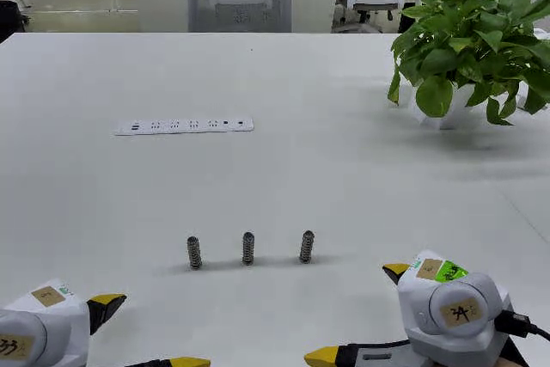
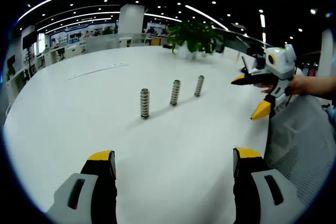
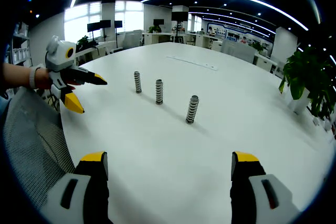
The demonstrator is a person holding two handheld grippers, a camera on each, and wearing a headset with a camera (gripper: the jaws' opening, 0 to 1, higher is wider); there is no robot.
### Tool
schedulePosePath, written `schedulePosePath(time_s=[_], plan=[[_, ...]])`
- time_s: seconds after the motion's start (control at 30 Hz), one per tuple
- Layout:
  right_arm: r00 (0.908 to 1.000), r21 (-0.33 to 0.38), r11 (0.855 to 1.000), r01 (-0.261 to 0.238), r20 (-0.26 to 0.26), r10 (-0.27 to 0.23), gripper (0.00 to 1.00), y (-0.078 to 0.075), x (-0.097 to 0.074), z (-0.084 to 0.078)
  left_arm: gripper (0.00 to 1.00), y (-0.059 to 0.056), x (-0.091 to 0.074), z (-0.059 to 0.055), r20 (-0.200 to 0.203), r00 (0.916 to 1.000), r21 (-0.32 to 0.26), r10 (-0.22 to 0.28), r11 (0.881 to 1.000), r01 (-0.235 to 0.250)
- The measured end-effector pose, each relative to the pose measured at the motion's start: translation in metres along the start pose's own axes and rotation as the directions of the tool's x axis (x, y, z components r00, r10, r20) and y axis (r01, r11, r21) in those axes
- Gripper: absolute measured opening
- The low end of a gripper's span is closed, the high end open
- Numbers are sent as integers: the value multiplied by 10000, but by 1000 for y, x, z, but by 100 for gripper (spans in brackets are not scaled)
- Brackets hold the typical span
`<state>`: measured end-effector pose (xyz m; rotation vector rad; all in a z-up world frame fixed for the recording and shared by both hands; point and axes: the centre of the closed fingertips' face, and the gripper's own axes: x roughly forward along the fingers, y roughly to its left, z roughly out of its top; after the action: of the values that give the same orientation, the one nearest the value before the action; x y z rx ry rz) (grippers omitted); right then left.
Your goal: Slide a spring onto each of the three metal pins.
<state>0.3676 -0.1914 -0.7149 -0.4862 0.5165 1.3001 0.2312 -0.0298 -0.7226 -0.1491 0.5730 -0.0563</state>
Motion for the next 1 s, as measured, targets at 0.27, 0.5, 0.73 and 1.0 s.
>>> schedulePosePath(time_s=[0.27, 0.5, 0.73, 1.0], plan=[[10000, 23, 10000, -4, -6, 4, 99, -1, 2, -1, 94, 1, 0, 0, 48, 10000, -64, -9, 10000, 9], [10000, 32, 10000, 51, 10, -51, 99, -2, 1, 0, 94, 1, 1, 0, 30, 10000, -61, -1, 10000, 1], [10000, 22, 10000, 34, 14, -34, 99, -2, 1, 0, 94, 2, 0, 2, 83, 10000, -71, 47, 10000, -46], [10000, 27, 10000, 66, 53, -66, 99, -2, 0, 1, 94, 1, 0, 3, 109, 9999, -69, 70, 10000, -69]])
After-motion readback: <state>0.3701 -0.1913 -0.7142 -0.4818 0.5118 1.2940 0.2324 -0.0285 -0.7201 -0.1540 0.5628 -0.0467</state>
